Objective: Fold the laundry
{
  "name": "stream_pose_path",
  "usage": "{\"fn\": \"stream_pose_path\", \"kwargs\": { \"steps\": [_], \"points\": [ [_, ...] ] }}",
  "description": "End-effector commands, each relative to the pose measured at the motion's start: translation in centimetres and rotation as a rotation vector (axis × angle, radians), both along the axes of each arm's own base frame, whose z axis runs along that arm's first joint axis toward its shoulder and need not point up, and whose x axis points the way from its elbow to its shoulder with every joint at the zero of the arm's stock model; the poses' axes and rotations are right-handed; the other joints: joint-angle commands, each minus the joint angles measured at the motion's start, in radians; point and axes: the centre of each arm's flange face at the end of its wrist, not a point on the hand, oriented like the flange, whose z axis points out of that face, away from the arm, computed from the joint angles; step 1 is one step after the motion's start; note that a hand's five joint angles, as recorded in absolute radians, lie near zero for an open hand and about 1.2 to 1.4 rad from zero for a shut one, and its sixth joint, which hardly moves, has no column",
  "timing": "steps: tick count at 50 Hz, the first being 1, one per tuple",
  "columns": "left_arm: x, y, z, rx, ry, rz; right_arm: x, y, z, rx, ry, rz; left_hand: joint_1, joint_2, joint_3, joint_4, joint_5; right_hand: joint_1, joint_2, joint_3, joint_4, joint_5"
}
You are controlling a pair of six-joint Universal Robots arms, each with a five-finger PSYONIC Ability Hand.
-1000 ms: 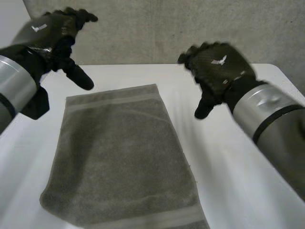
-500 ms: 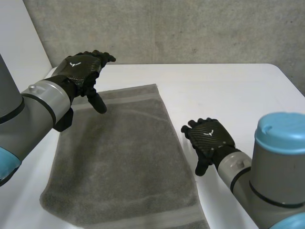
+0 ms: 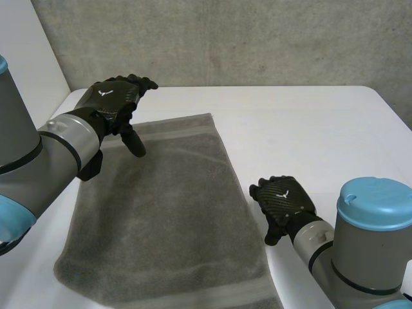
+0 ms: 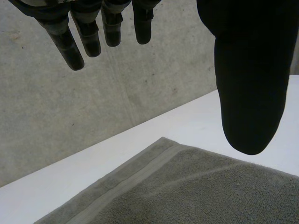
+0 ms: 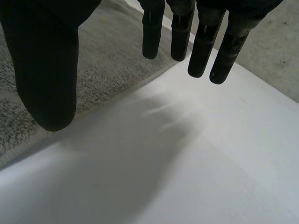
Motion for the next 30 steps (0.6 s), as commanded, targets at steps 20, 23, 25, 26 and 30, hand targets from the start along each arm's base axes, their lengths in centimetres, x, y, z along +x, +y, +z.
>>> {"fn": "stream_pose_path", "kwargs": {
  "steps": [20, 23, 25, 26, 30],
  "points": [
    [0.0, 0.0, 0.0, -0.002, 0.001, 0.002, 0.1, -0.8, -1.9, -0.032, 0.030, -0.025, -0.004, 0.010, 0.005, 0.007, -0.030, 0.042, -0.002, -0.016, -0.014, 0.001],
    [0.0, 0.0, 0.0, -0.002, 0.001, 0.002, 0.2, -0.8, -2.0, -0.036, 0.028, -0.024, -0.004, 0.010, 0.005, 0.007, -0.030, 0.045, 0.001, -0.013, -0.011, 0.004],
    [0.0, 0.0, 0.0, -0.002, 0.001, 0.002, 0.2, -0.8, -2.0, -0.038, 0.027, -0.024, -0.004, 0.010, 0.005, 0.007, -0.030, 0.045, 0.001, -0.013, -0.011, 0.004],
    [0.0, 0.0, 0.0, -0.002, 0.001, 0.002, 0.2, -0.8, -2.0, -0.038, 0.027, -0.024, -0.004, 0.010, 0.005, 0.007, -0.030, 0.045, 0.001, -0.013, -0.011, 0.004],
    [0.0, -0.1, 0.0, -0.002, 0.002, 0.003, 0.3, -0.8, -2.2, -0.035, 0.028, -0.019, -0.004, 0.010, 0.005, 0.007, -0.030, 0.045, 0.001, -0.013, -0.011, 0.004]
  ]
}}
